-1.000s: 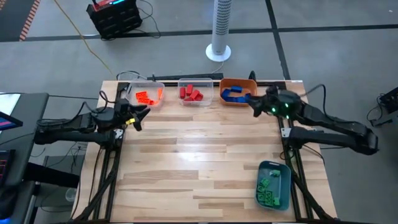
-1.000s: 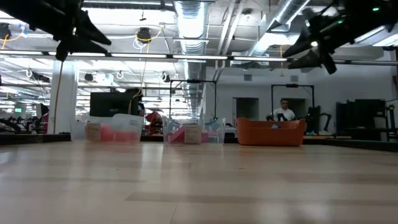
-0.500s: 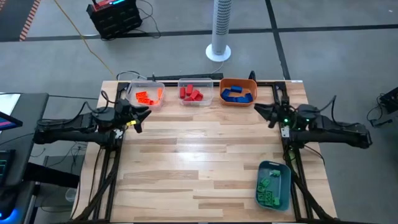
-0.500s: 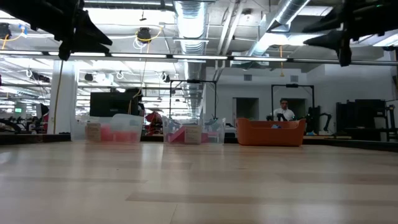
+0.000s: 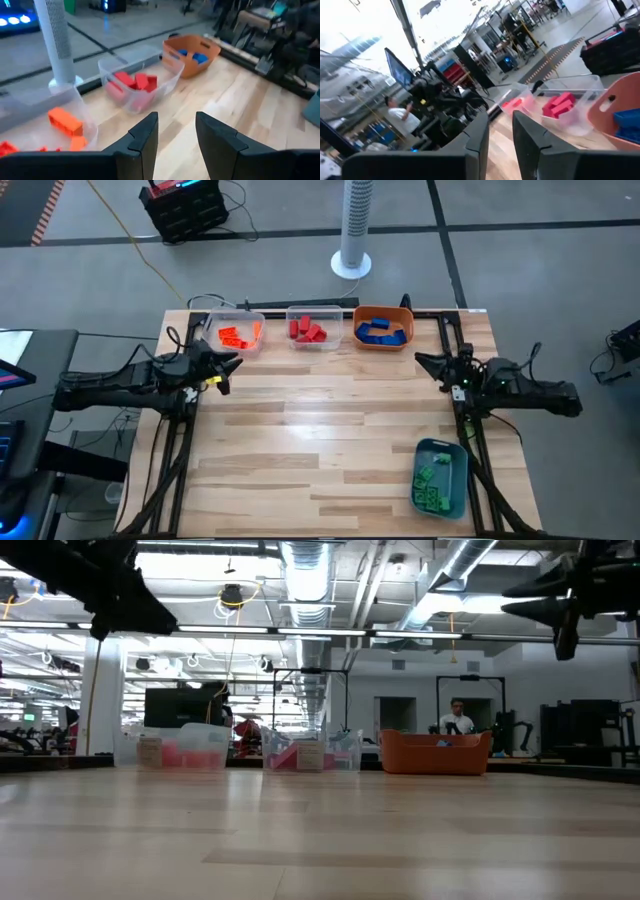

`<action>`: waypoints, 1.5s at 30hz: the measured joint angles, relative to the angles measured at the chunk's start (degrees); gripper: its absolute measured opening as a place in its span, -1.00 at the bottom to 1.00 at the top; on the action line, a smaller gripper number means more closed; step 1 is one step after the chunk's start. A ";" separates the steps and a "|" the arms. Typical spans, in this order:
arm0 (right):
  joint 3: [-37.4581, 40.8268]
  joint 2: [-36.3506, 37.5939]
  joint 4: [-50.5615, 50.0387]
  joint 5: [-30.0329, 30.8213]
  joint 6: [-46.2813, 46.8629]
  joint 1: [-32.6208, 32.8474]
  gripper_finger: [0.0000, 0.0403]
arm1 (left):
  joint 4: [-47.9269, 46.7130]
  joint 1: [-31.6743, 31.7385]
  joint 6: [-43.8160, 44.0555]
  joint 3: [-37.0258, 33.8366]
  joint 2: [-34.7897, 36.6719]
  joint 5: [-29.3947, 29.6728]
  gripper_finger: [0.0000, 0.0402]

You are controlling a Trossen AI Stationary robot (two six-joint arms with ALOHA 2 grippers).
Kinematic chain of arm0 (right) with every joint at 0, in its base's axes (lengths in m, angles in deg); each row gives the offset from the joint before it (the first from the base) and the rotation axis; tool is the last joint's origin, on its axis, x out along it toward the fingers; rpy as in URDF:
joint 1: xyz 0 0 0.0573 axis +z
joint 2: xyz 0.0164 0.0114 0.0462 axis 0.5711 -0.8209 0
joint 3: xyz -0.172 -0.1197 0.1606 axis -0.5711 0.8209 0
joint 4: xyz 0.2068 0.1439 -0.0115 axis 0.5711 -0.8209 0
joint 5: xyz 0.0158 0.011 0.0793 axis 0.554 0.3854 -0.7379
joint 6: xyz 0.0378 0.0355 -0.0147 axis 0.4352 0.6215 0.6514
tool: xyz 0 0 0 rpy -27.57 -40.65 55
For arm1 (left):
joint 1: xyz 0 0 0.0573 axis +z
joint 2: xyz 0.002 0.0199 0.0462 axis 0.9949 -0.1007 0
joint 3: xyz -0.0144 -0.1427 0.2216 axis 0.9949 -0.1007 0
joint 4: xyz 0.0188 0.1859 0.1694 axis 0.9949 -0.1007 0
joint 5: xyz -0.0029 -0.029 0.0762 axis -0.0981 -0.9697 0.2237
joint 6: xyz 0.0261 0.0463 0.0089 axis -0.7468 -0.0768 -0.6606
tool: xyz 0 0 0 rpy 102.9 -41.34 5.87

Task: Sort blocks
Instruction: Return to Home Position

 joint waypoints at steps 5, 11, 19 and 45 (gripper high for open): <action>4.80 -0.34 5.35 -0.11 0.38 2.11 -0.67 | -1.49 0.00 -1.92 0.02 -1.25 3.45 -0.38; 8.99 -0.40 3.38 2.64 0.82 1.92 -0.79 | -1.56 0.02 -12.41 0.02 -4.25 8.72 -0.38; 9.43 -0.36 -0.62 2.62 7.82 1.13 -0.80 | 1.68 -0.65 -15.98 -0.58 -8.52 9.01 -0.38; 9.13 -0.89 -1.86 2.84 -2.48 3.64 -0.80 | 20.93 -4.11 -17.30 -24.90 15.09 0.93 -0.38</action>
